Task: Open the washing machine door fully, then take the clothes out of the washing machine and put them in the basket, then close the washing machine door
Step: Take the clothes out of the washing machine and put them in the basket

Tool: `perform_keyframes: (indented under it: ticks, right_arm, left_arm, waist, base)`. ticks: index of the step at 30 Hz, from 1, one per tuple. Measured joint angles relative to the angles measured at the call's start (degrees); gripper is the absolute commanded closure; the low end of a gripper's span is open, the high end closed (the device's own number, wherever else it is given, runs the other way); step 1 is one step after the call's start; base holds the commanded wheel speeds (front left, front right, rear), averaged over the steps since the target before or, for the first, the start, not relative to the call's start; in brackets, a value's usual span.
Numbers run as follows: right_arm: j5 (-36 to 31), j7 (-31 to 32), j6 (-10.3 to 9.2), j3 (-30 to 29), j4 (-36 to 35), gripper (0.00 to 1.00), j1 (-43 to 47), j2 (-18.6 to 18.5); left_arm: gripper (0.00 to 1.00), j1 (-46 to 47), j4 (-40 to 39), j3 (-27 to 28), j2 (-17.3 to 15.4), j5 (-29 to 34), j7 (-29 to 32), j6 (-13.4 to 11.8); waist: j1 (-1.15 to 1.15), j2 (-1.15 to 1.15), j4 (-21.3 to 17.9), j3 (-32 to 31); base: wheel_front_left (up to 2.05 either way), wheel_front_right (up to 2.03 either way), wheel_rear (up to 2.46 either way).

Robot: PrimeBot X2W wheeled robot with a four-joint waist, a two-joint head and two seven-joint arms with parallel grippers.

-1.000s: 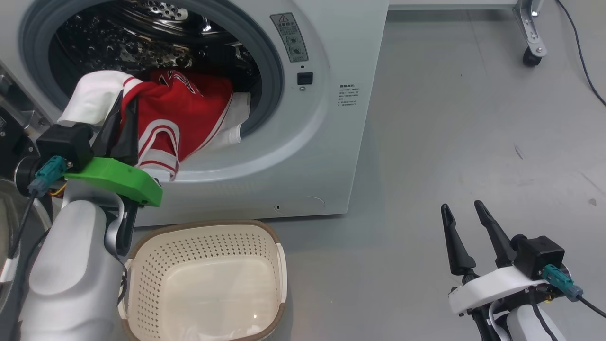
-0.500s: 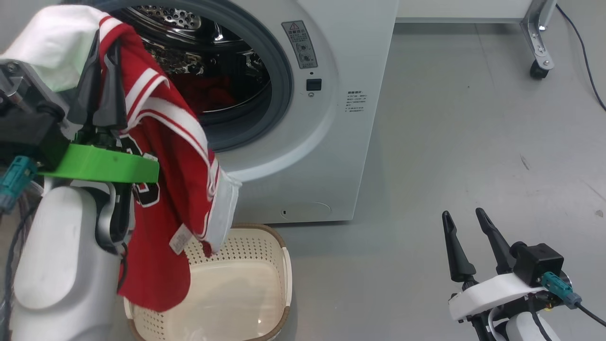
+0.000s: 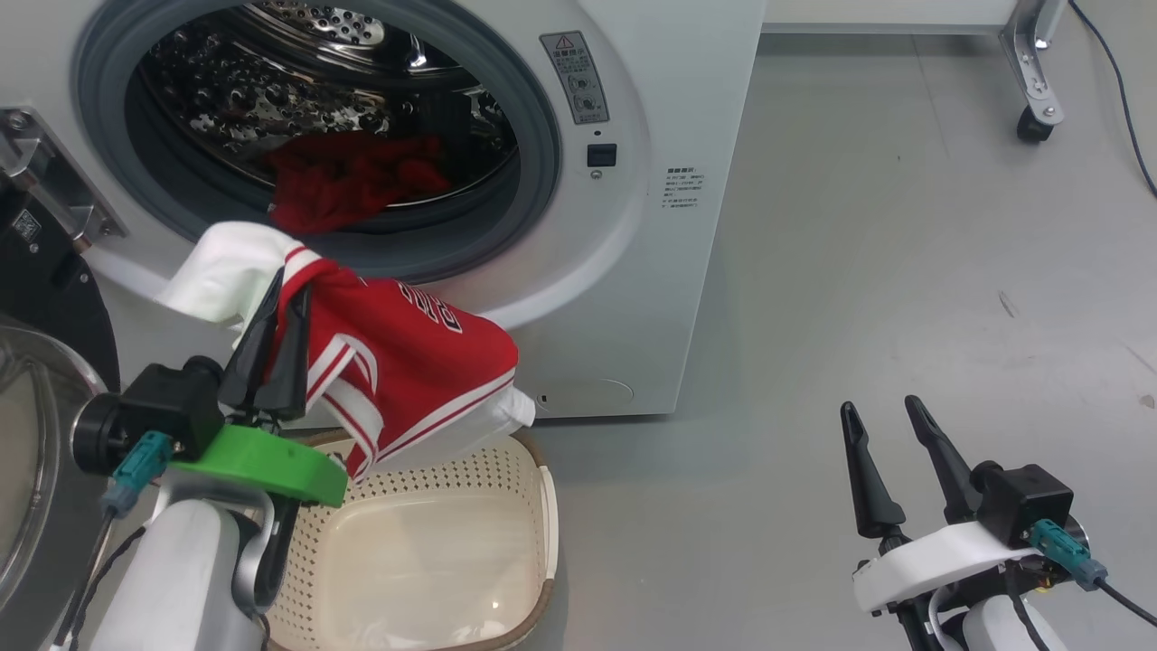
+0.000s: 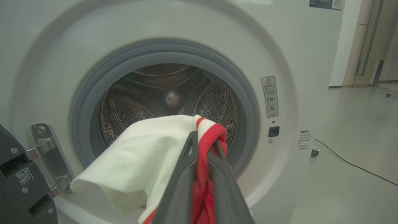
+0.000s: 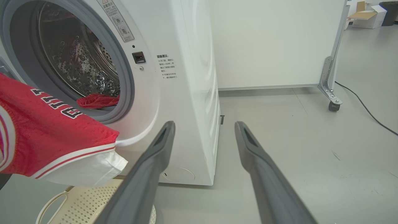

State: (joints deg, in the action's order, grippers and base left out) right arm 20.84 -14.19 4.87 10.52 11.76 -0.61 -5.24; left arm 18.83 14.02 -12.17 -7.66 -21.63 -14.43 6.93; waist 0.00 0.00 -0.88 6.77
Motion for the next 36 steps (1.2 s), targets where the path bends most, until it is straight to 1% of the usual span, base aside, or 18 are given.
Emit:
perform_keyframes:
  ticks: [6,16,27,36]
  right_arm:
    - [-0.33,0.26,0.01,0.78,-0.63,0.0,-0.01,-0.09]
    - [-0.76,0.86,0.01,1.0,-2.41,0.0,-0.17,-0.49]
    - [-0.84,1.07,0.02,1.13,-4.0,0.0,-2.51,-0.56]
    - [-0.82,1.05,0.03,1.44,-4.2,0.0,-4.55,-0.25]
  left_arm:
    - [1.0,-2.87,2.02,-0.85,-1.81,0.07,0.78,0.0]
    - [1.0,-5.4,7.32,-1.29,-2.86,0.29,2.55,0.01]
    - [1.0,-5.13,13.05,-2.85,-3.34,1.11,4.9,0.01]
    - [1.0,-1.97,19.07,-3.53,-4.0,1.85,7.4,0.01]
  waist:
    - [0.0,0.0,-0.51,1.1]
    - [0.0,0.0,-2.41,4.64]
    - [0.0,0.0,-5.62,10.12]
    - [0.0,0.0,-8.46,14.69]
  base:
    - [0.0,0.0,0.0]
    - [0.0,0.0,0.0]
    - [0.0,0.0,0.0]
    - [0.0,0.0,0.0]
